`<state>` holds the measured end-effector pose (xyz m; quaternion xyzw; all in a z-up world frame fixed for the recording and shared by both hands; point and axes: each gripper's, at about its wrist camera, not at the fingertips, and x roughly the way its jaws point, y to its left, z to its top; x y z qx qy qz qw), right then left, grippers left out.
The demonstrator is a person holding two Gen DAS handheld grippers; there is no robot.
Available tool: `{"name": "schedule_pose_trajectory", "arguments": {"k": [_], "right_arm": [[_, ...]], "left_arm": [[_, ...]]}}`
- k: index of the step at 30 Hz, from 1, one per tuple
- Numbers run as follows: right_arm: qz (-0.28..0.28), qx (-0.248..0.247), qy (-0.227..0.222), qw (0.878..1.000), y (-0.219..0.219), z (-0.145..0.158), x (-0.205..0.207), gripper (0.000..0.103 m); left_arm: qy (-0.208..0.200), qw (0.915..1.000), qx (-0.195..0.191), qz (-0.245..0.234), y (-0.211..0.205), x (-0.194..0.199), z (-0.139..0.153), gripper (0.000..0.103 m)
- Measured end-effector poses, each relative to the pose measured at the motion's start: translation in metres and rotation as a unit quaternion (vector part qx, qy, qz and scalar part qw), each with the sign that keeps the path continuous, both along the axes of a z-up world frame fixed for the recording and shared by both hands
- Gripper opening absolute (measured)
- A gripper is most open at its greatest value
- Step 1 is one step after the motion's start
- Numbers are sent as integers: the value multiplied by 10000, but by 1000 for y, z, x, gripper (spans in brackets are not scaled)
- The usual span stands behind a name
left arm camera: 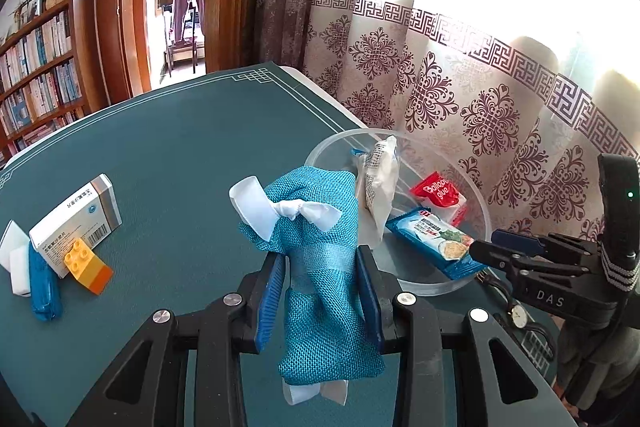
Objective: Organize objects
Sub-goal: 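Carry the cracker packet to the bowl and release it with the right gripper, then carry the teal cloth bundle to the bowl and release it with the left gripper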
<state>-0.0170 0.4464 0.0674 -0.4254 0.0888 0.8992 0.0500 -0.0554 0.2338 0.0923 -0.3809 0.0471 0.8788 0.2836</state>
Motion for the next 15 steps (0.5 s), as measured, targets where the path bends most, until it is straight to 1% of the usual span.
{"name": "schedule_pose_trajectory", "arguments": {"k": [2, 4, 10, 15], "right_arm": [[34, 41, -112, 9999, 0, -5, -5, 44], [102, 189, -100, 9997, -2, -6, -9, 44], [300, 95, -167, 9994, -6, -12, -23, 44], [367, -36, -116, 9993, -4, -11, -20, 44]], "left_arm": [[-4, 10000, 0, -58, 5, 0, 1, 38], [13, 9999, -9, -109, 10, 2, 2, 38], [-69, 9997, 49, -229, 22, 1, 2, 38], [-280, 9988, 264, -313, 30, -8, -1, 38]]}}
